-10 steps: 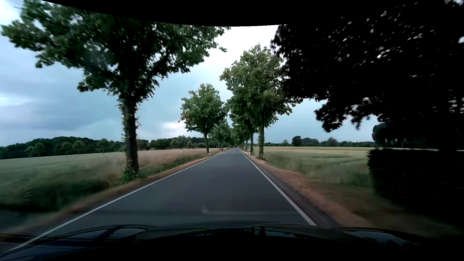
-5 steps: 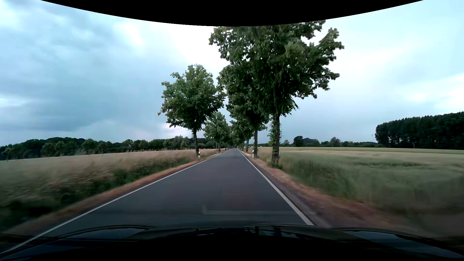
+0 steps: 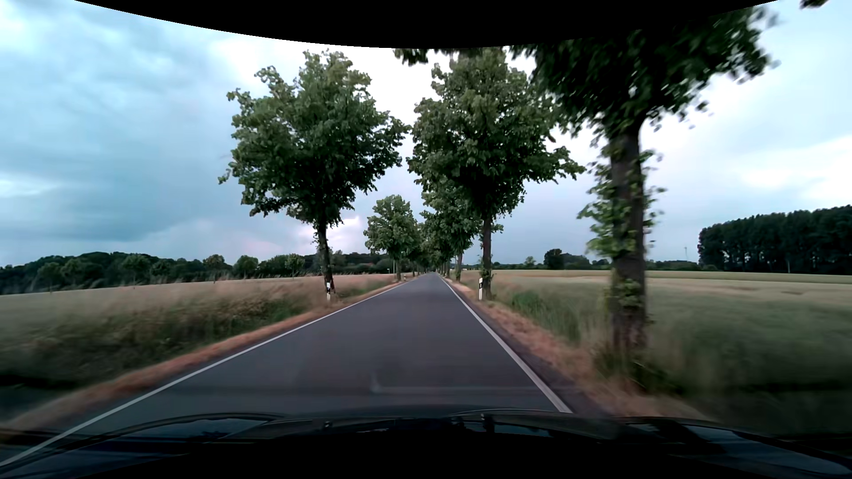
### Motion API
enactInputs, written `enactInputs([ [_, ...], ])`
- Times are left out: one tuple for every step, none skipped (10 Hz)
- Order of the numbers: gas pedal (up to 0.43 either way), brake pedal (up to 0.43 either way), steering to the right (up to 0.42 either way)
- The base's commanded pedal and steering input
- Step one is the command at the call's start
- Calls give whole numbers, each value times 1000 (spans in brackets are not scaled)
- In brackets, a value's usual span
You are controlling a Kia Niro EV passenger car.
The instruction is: Follow the waypoints while adhering to traffic rules and regulations
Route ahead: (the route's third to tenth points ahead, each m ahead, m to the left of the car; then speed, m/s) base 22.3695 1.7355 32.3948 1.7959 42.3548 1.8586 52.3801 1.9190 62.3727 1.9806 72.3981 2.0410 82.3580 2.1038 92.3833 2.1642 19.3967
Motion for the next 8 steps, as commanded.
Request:
enactInputs([
  [197, 0, -5],
  [197, 0, -6],
  [197, 0, -5],
  [197, 0, -5],
  [197, 0, -5],
  [197, 0, -6],
  [197, 0, -5],
  [197, 0, -1],
])
